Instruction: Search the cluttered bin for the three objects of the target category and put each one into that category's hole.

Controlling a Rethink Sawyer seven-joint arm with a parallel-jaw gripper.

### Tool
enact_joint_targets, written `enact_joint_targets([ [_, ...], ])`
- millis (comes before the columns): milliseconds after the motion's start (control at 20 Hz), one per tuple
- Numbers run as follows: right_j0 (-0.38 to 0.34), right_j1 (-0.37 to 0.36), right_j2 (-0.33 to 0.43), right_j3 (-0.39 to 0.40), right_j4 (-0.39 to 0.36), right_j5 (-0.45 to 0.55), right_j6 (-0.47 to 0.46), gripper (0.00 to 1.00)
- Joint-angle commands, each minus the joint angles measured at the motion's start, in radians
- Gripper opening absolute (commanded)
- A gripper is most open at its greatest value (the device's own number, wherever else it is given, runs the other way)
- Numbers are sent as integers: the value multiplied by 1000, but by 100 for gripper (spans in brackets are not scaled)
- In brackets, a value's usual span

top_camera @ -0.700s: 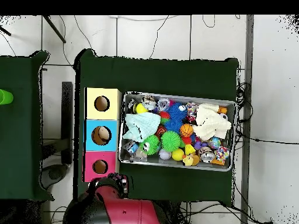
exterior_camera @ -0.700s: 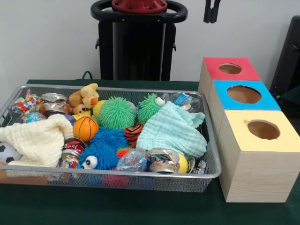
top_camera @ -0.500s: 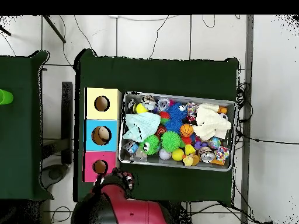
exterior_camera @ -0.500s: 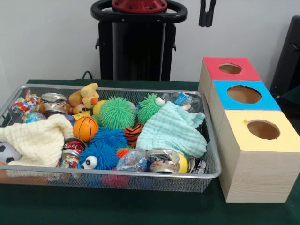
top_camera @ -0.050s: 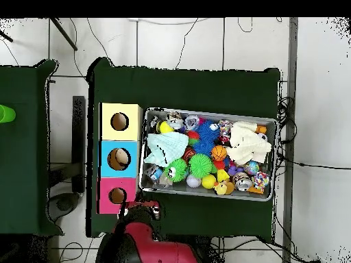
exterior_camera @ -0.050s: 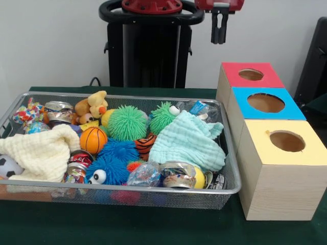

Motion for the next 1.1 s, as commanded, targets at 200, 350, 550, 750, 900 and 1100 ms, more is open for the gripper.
enact_joint_targets([
  [200,-119,303,96,-3,-30,-85,200,0],
  [350,-207,344,141,-12,-76,-119,187,0],
  [550,-297,361,176,-27,-134,-104,149,0],
  [750,-329,353,185,-67,-148,-34,118,0],
  [900,-315,289,190,-76,-130,55,103,0],
  [1100,-275,221,173,-94,-88,163,98,0],
])
